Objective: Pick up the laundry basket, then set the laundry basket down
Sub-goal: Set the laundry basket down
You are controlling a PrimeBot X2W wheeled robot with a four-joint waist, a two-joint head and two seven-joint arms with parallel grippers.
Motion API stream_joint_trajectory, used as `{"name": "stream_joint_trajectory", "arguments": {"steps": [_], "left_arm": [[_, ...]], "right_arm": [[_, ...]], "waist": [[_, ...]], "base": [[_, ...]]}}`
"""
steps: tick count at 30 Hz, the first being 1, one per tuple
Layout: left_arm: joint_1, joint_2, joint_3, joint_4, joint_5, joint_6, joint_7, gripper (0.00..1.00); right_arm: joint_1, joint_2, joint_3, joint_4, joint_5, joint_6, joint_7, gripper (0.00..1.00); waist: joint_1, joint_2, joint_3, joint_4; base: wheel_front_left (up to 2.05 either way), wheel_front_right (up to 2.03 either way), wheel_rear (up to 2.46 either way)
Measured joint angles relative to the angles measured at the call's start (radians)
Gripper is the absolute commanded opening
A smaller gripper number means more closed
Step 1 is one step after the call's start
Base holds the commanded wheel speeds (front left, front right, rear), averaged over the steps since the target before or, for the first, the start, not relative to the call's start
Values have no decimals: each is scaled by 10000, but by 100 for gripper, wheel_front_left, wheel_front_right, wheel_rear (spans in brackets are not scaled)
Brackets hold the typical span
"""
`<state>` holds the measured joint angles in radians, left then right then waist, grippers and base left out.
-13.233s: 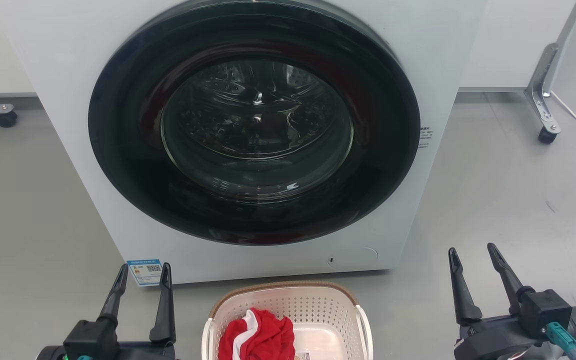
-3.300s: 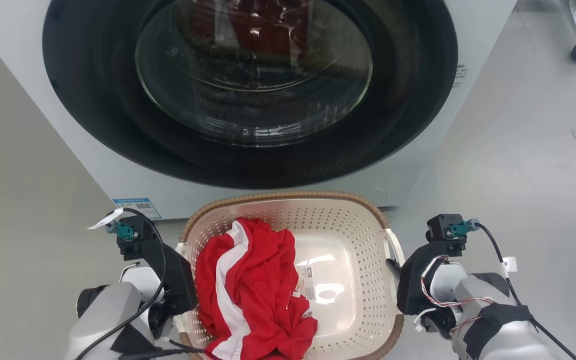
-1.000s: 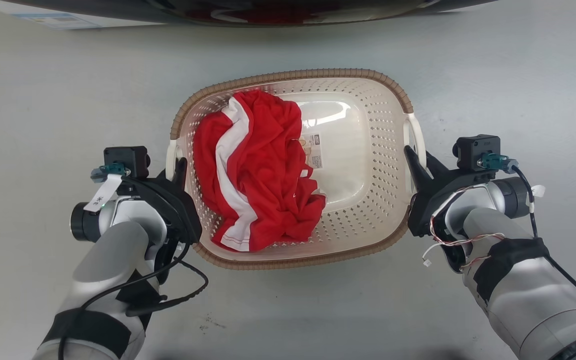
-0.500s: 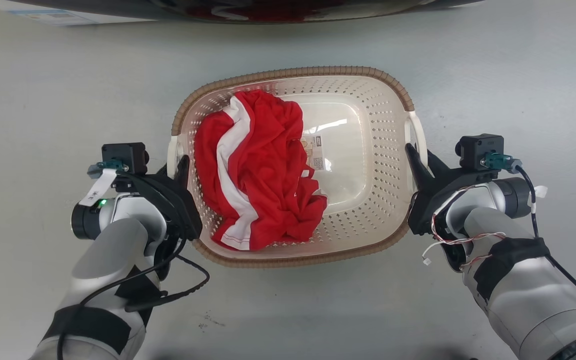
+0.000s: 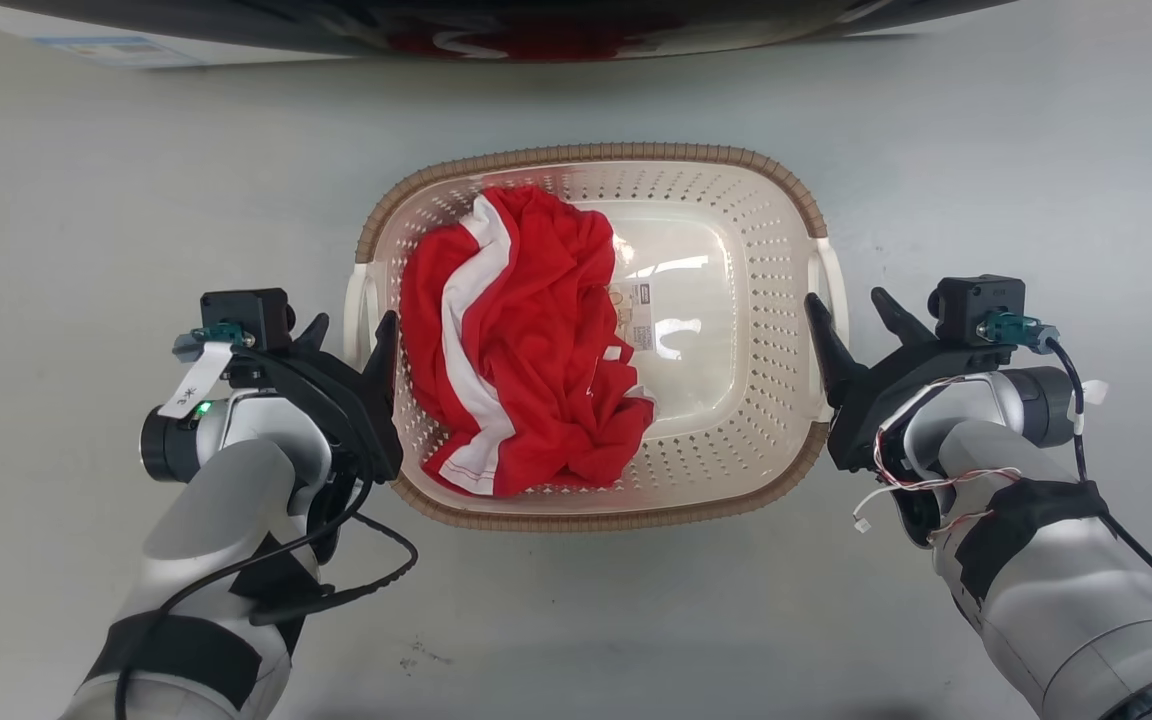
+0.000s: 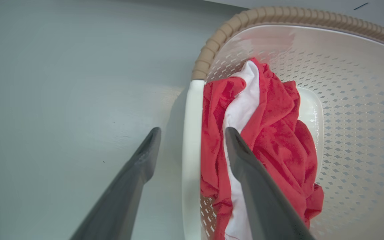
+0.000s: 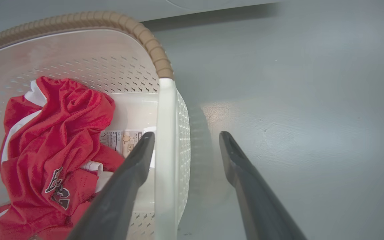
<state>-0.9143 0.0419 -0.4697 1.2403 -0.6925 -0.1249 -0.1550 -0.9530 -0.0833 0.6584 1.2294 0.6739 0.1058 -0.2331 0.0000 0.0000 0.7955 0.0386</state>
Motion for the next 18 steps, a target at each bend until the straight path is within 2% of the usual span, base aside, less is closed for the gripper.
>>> {"name": "stream_joint_trajectory", "arguments": {"steps": [18], "left_arm": [[779, 201, -322, -117, 123, -71, -775, 100]], "right_arm": [[749, -21, -142, -94, 35, 0, -159, 100]], "waist": [[-1, 0, -1671, -170]], "base": [[0, 0, 0]]}}
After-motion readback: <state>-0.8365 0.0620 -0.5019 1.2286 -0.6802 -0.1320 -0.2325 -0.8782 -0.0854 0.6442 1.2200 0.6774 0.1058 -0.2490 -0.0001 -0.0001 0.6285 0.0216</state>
